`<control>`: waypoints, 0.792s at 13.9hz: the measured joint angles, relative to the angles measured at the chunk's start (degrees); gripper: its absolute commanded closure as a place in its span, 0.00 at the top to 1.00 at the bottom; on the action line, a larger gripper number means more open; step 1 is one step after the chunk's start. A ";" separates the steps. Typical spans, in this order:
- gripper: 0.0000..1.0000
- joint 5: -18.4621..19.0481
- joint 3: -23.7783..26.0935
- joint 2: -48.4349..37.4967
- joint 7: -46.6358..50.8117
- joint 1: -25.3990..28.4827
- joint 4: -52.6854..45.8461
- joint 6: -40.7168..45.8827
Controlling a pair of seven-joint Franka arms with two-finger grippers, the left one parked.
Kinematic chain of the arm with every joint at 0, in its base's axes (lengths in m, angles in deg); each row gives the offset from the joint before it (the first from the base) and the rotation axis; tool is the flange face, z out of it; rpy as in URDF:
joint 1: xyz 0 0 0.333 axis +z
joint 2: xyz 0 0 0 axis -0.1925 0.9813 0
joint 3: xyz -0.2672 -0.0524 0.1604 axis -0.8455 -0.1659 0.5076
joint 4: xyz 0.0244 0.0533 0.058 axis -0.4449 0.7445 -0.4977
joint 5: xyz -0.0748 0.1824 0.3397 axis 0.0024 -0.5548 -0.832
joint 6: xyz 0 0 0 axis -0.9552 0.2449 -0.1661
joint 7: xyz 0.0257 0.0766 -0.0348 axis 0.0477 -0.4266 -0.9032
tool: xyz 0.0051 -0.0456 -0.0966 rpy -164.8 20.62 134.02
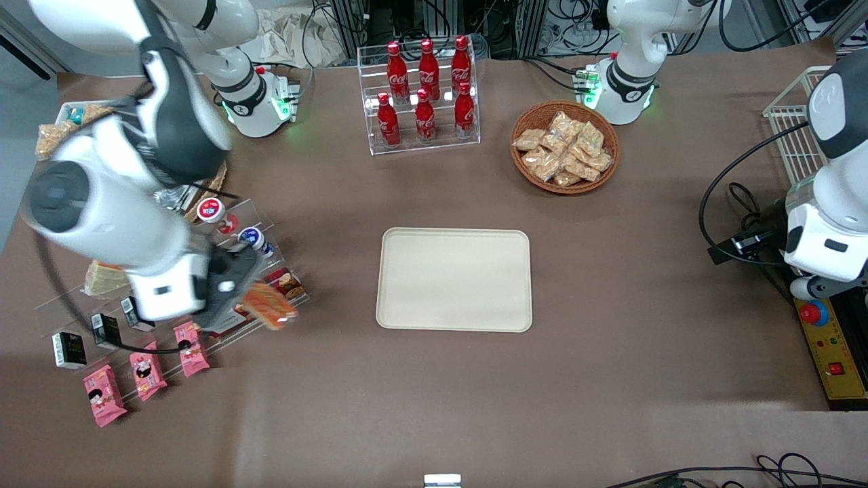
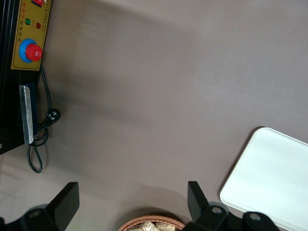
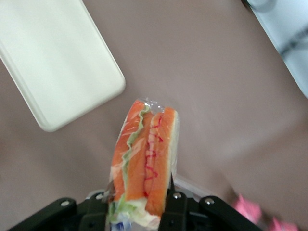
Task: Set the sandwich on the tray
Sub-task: 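Carry the sandwich over the cream tray with the right gripper, then lower the sandwich onto the tray and open the right gripper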
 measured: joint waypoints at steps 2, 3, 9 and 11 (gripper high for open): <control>0.38 -0.30 0.12 2.91 0.47 4.75 0.04 -5.58; 0.38 -0.30 0.14 4.32 0.75 7.16 0.07 -8.32; 0.38 1.55 -0.07 13.78 1.29 18.61 0.29 -21.24; 0.38 4.73 -0.23 16.93 3.62 21.41 0.27 -24.00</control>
